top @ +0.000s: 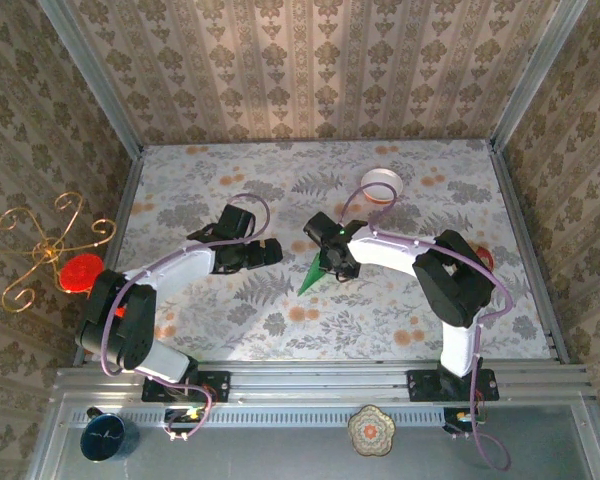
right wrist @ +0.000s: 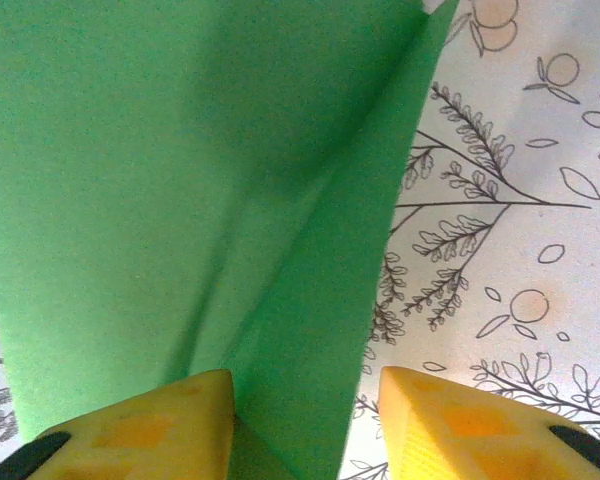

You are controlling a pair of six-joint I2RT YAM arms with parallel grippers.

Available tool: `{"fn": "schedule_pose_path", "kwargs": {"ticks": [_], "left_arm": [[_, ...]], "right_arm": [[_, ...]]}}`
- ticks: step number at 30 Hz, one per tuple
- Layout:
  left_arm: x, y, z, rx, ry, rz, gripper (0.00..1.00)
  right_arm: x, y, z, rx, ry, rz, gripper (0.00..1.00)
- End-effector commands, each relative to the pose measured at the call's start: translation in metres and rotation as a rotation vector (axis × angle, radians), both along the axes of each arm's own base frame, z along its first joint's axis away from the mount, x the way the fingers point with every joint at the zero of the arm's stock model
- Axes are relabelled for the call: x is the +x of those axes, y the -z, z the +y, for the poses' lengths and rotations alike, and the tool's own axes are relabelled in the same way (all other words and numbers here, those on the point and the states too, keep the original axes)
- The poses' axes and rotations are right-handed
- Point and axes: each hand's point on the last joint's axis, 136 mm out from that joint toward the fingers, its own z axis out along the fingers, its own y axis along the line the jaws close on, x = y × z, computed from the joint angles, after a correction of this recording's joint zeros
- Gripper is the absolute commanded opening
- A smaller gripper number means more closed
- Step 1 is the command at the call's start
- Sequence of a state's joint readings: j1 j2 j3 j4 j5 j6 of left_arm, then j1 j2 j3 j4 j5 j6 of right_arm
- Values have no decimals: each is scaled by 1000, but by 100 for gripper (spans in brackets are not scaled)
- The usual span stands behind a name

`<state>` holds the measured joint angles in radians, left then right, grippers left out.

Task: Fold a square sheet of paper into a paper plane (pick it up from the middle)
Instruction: Turn over a paper plane at the center of the table.

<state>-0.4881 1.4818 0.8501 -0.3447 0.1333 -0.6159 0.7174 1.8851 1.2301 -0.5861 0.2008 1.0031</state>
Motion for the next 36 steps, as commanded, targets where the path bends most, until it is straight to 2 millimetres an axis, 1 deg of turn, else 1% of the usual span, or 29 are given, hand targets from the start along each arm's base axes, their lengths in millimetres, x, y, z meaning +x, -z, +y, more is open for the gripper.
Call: {"fn": "schedule_pose_path", "kwargs": {"ticks": [1,4,6,7,10,16,20,22,25,28,29,30,33,36], "left_arm": [[1,1,2,9,3,5,100],[2,-1,2,7,2,5,100],[2,-2,1,2,3,2,100],[2,-2,1,2,3,3,100],[1,-2,1,0,-1,6,100],[2,-5,1,-11,-6,7,100],[3,-7,0,-20,-12,7,100],[4,-10,0,-27,-15,3,100],[4,-13,2,-45,-32,-4,100],[3,-16,0,-77,-43,-11,100],[4,-17,1,-86,-55,-16,100],[7,-18,9,-90,-81,-20,100],[8,-22,10,-100,-97,-31,99],[8,-26,11,-103,-107,-44,99]], "right_arm": [[5,-11,-5,8,51,-54,39],[9,-13,-6,24,63,-71,34],[9,-13,-10,21,72,-75,30],[13,-16,-7,38,73,-98,28],[16,-21,-11,33,78,-126,22],[20,-35,-20,35,74,-181,15],[26,-44,-17,81,28,-210,7],[29,-49,-15,111,3,-224,5],[33,-54,-10,175,-41,-233,1],[37,-61,1,276,-97,-255,0],[38,-64,6,312,-120,-266,0],[40,-68,11,349,-142,-277,0],[42,-79,27,462,-211,-308,0],[43,-87,50,629,-275,-326,0]]}}
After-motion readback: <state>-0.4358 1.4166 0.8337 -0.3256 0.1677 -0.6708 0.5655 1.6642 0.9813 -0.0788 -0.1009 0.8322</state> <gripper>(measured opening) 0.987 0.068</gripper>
